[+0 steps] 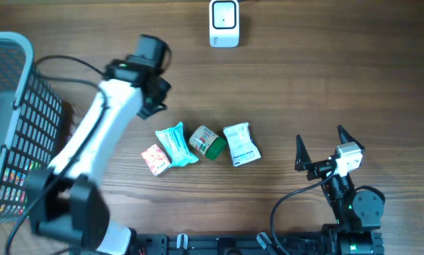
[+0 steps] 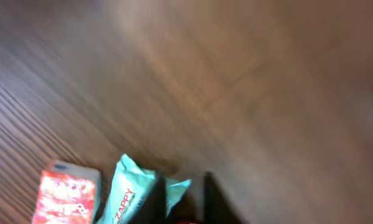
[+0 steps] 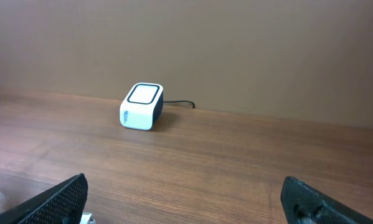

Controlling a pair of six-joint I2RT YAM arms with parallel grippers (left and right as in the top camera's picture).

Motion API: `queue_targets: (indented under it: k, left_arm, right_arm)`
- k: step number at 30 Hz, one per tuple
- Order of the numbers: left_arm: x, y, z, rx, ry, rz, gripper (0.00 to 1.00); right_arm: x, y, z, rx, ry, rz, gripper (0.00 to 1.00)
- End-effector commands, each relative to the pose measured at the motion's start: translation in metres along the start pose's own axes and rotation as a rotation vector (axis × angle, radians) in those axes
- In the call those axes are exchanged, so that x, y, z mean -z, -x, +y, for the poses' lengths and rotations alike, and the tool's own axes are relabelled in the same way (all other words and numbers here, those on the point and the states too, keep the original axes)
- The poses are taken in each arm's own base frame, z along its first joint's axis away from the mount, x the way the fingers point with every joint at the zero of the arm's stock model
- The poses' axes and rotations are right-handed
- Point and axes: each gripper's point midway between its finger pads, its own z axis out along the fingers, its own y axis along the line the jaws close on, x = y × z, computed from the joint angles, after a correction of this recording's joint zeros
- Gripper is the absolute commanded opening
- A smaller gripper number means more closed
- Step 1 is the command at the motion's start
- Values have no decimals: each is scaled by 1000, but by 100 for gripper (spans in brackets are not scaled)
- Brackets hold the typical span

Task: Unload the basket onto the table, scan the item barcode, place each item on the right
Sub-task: 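Carry the mint-green wipes pack out and drop it beside the jar, then reach into the basket and grasp the Haribo Worms bag with the left gripper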

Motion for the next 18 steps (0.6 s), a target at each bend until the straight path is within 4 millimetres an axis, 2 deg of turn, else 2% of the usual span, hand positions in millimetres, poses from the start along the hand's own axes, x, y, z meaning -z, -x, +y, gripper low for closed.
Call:
queue_targets:
  k: [1,2,3,5,7,8,9,10,11,12,13,14,18]
  left_arm:
    - [67,42,4,7,-145,-123,4]
    - [78,45,6,21,-176,-131,4]
    - [87,46,7,27,-203,-133,9]
    - [104,42,4,-37,-265,-132,4]
    - [121,32,0,-136,-339,-110,6]
    - [124,31,-1,-159,-351,-110,34]
    - [125,30,-1,-169,-356,-109,48]
    - [126,26,-3,-201,-368,-96,74]
    - [126,24,-3,-218,-375,-86,87]
    - [126,21,-4,-231,-380,-74,61]
    - [127,20,-4,-250,-384,-69,15]
    - [126,18,-4,-252,-383,-63,4]
    - [131,29,-3,-252,-395,-101,4]
  right_arm:
    - [0,1,-1,-5,-8,-7,100]
    - [0,1,-1,-5,-8,-7,100]
    - [0,1,-1,-5,-8,-7,100]
    - [0,1,-1,-5,-8,-7,100]
    - [0,1,-1,-5,-8,-7,100]
    - [0,1,-1,-5,-8,-7,100]
    - [0,1,-1,-5,-8,-7,100]
    - [0,1,-1,-5,-8,-7,100]
    - [0,1,-1,-5,-8,-7,100]
    - [0,1,-1,-5,-8,-7,100]
    - [0,1,-1,-5,-8,-7,100]
    - [0,1,-1,-5,-8,-7,100]
    - [0,1,-1,-5,-8,-7,100]
